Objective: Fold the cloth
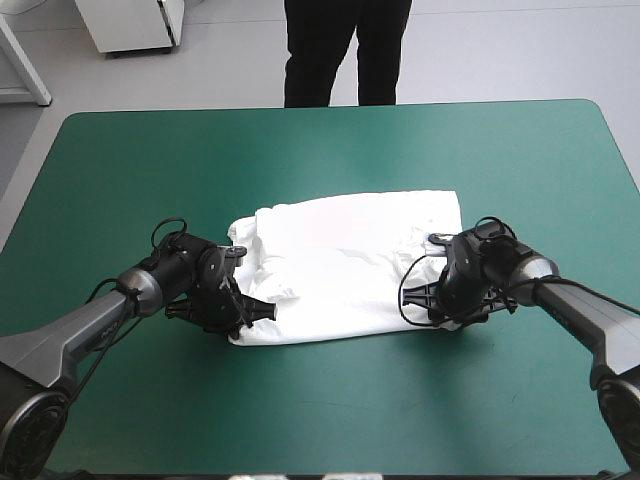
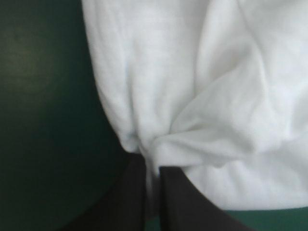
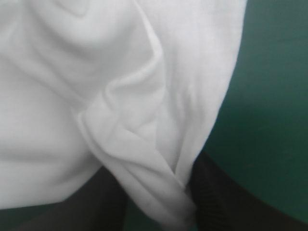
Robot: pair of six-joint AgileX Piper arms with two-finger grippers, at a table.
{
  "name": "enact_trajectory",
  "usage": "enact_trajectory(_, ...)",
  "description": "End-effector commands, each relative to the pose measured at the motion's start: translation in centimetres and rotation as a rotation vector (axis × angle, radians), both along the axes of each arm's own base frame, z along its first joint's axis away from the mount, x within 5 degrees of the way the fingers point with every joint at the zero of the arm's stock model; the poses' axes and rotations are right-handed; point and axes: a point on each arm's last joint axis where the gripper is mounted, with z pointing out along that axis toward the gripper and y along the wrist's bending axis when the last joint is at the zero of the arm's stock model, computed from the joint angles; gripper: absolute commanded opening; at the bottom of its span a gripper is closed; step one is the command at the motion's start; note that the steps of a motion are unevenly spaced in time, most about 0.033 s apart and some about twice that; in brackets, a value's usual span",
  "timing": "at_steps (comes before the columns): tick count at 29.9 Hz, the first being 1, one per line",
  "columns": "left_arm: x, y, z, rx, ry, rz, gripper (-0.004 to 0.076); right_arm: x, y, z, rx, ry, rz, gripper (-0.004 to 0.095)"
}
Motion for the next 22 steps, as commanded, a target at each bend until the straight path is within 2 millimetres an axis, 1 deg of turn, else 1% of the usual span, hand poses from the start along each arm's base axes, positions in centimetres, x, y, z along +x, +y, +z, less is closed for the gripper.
enact_trajectory(1, 0.6, 0.7, -1.4, 0.083, -0.037, -0.075, -0.0005, 0.7, 0.1, -2.0, -0.034, 0.007, 0.012, 0.0109)
enact_trajectory(2, 0.6, 0.7, -1.4, 0.083, -0.037, -0.075, -0.0005, 0.7, 0.1, -2.0, -0.034, 0.007, 0.014, 0.0015)
enact_trajectory(3, 0.6, 0.7, -1.4, 0.083, -0.037, -0.078, -0.0005, 0.7, 0.1, -2.0, -0.034, 0.007, 0.014, -0.0015)
enact_trajectory(9, 0.6, 0.7, -1.4, 0.083, -0.037, -0.078, -0.0005, 0.4, -0.1, -1.4, -0.044, 0.006, 0.017, -0.0017)
enact_trajectory(11, 0.5, 0.8, -1.4, 0.085, -0.034, -0.078, -0.0005, 0.3, -0.2, -0.7, -0.041, -0.013, 0.019, -0.0017)
enact_trajectory(13, 0.4, 0.8, -1.1, 0.086, -0.031, -0.077, -0.0005, 0.0, -0.3, 0.4, -0.037, -0.041, 0.022, -0.0017)
enact_trajectory(17, 0.6, 0.7, 1.3, 0.068, -0.085, -0.102, -0.0005, -0.8, -1.0, 3.2, -0.06, -0.096, 0.042, -0.0017)
enact_trajectory(20, 0.9, 0.6, 4.0, 0.045, -0.156, -0.123, -0.0005, -1.3, -1.4, 5.7, -0.057, -0.148, 0.066, -0.0017)
enact_trajectory(22, 1.3, 0.4, 6.2, 0.028, -0.209, -0.129, -0.0005, -1.5, -1.6, 7.6, -0.049, -0.203, 0.086, -0.0017)
